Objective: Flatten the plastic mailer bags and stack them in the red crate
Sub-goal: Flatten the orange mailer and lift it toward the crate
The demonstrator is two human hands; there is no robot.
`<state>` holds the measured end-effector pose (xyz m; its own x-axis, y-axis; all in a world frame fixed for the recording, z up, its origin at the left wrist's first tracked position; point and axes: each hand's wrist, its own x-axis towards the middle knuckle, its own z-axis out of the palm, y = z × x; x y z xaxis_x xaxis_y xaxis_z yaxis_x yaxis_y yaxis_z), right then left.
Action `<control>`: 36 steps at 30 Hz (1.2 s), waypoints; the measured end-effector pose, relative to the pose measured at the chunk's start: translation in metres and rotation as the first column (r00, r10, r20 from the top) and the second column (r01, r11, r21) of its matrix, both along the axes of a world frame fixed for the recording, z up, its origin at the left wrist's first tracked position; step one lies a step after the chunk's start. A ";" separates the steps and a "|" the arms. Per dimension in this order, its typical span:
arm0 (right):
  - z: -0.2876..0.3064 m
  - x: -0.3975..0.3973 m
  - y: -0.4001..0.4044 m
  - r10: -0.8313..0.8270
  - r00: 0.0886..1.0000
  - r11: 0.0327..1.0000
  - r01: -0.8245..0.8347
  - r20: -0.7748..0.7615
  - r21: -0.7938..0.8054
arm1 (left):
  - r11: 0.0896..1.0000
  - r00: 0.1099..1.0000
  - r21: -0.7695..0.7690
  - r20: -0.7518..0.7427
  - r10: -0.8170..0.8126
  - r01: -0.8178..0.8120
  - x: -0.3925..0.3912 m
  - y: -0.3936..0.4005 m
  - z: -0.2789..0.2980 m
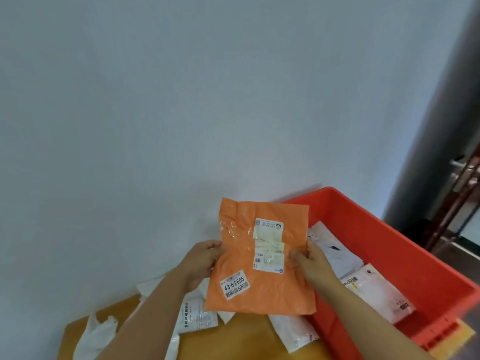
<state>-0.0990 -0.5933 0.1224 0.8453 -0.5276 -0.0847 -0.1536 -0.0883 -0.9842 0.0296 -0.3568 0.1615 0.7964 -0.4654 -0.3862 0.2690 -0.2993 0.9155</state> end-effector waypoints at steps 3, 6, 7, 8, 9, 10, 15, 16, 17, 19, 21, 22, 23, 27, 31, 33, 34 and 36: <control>0.010 -0.021 -0.029 -0.105 0.995 0.994 0.105 0.000 0.038 | 0.996 0.996 -0.034 -0.015 -0.085 0.084 -0.001 -0.035 0.006; 0.013 -0.038 -0.060 -0.210 0.978 0.968 0.206 0.008 0.145 | 0.983 0.983 -0.027 -0.030 -0.182 0.181 -0.006 -0.069 0.006; 0.013 -0.038 -0.068 -0.245 0.970 0.953 0.239 0.007 0.185 | 0.980 0.979 -0.016 -0.024 -0.200 0.200 -0.006 -0.074 0.008; 0.007 -0.044 -0.087 -0.290 0.957 0.933 0.285 -0.008 0.221 | 0.973 0.972 -0.008 -0.029 -0.232 0.232 -0.008 -0.093 0.005; 0.006 -0.044 -0.094 -0.316 0.949 0.919 0.312 -0.022 0.241 | 0.971 0.971 0.003 -0.012 -0.237 0.237 -0.008 -0.097 0.008; 0.002 -0.045 -0.103 -0.338 0.941 0.903 0.333 -0.030 0.272 | 0.969 0.969 0.012 0.003 -0.246 0.246 -0.010 -0.105 0.008; -0.021 -0.036 -0.148 -0.324 0.939 0.886 0.344 -0.115 0.311 | 0.968 0.968 0.106 0.079 -0.238 0.229 -0.009 -0.152 -0.002; -0.026 -0.032 -0.158 -0.304 0.942 0.889 0.333 -0.138 0.313 | 0.968 0.968 0.137 0.110 -0.224 0.209 -0.005 -0.164 -0.006; -0.034 -0.026 -0.171 -0.284 0.945 0.899 0.321 -0.162 0.298 | 0.972 0.971 0.162 0.141 -0.195 0.172 -0.001 -0.177 -0.009; -0.049 -0.017 -0.190 -0.239 0.947 0.915 0.294 -0.216 0.276 | 0.977 0.972 0.199 0.200 -0.123 0.082 0.008 -0.197 -0.014; -0.064 -0.010 -0.213 -0.166 0.945 0.928 0.246 -0.281 0.281 | 0.978 0.967 0.210 0.252 -0.034 -0.021 0.017 -0.223 -0.021; -0.073 -0.008 -0.226 -0.130 0.940 0.926 0.229 -0.316 0.300 | 0.975 0.966 0.213 0.260 0.002 -0.060 0.023 -0.238 -0.026; -0.080 -0.006 -0.232 -0.104 0.936 0.920 0.219 -0.338 0.325 | 0.973 0.965 0.214 0.262 0.027 -0.085 0.026 -0.247 -0.029; -0.111 -0.002 -0.253 -0.085 0.920 0.855 0.264 -0.382 0.445 | 0.963 0.968 0.249 0.248 0.035 -0.099 0.030 -0.283 -0.045; -0.141 0.009 -0.252 -0.108 0.904 0.776 0.337 -0.415 0.532 | 0.943 0.957 0.317 0.289 0.008 -0.104 0.036 -0.300 -0.061; -0.151 0.015 -0.249 -0.122 0.891 0.739 0.376 -0.437 0.559 | 0.928 0.959 0.366 0.281 -0.035 -0.073 0.044 -0.308 -0.071; -0.154 0.018 -0.248 -0.121 0.886 0.725 0.386 -0.447 0.570 | 0.922 0.965 0.385 0.258 -0.054 -0.051 0.048 -0.312 -0.075; -0.163 0.024 -0.246 -0.119 0.872 0.708 0.410 -0.475 0.575 | 0.903 0.973 0.430 0.208 -0.101 0.002 0.051 -0.318 -0.082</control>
<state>-0.0746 -0.8389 -0.0410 0.4984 -0.4153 -0.7610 -0.4337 0.6407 -0.6336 0.0810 -0.6747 0.0792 0.8634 -0.3393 -0.3735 0.0490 -0.6803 0.7313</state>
